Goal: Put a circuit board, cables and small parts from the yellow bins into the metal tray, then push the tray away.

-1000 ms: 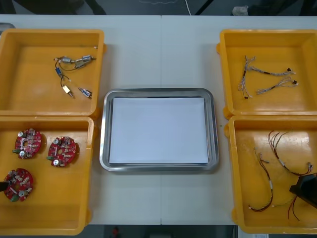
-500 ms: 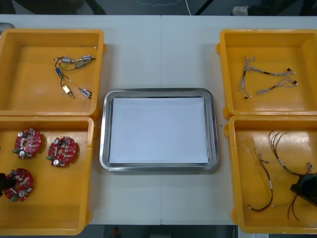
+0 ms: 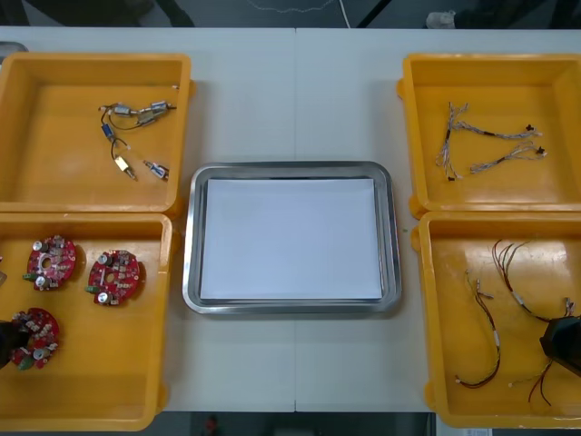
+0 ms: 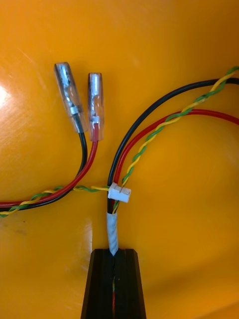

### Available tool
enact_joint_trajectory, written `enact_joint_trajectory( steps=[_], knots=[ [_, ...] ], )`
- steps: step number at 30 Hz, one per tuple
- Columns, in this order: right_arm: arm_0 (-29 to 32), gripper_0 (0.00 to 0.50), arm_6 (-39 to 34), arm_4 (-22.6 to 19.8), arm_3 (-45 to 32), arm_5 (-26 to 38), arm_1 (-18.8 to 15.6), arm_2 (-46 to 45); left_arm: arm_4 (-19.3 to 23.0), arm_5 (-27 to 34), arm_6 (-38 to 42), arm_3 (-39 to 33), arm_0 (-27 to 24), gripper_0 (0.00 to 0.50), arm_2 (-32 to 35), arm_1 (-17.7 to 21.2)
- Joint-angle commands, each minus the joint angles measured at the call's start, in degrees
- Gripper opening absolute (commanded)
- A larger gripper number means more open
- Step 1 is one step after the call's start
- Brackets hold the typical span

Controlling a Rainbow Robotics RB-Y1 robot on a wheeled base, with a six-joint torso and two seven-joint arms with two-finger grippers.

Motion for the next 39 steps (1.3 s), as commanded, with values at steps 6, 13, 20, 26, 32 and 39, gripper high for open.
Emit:
enact_joint_trajectory(
  steps=[6, 13, 20, 26, 32, 39],
  knots=[
    [-4.86, 0.0, -1.83, -0.66, -4.46, 10.62, 0.15, -7.38, 0.09, -0.51, -1.71, -0.09, -1.27, 0.0, -0.38, 3.58],
    [-9.08, 0.0, -0.95, -1.71, -9.12, 21.96, -1.6, -11.77, 0.97, 3.79, -1.01, -2.55, -1.62, 0.0, 2.43, 4.02],
    [-11.81, 0.0, -0.42, -2.94, -14.57, 27.63, -4.59, -13.09, 1.67, 12.49, 0.57, -7.74, -1.97, 0.0, 8.23, 3.93],
    [-13.48, 0.0, -0.07, -6.11, -18.87, 27.63, -6.35, -13.36, 2.2, 21.64, 2.24, -12.66, -3.9, 0.0, 12.89, 3.93],
    [-13.74, 0.0, 0.37, -12.26, -20.98, 27.63, -9.34, -13.62, 1.58, 29.98, 9.62, -18.02, -8.74, 0.0, 13.77, 3.93],
    [-13.92, 0.0, 1.77, -20.61, -24.32, 27.63, -15.4, -13.44, 1.05, 40.0, 20.79, -24.96, -19.55, 0.0, 8.23, 3.93]
  ],
)
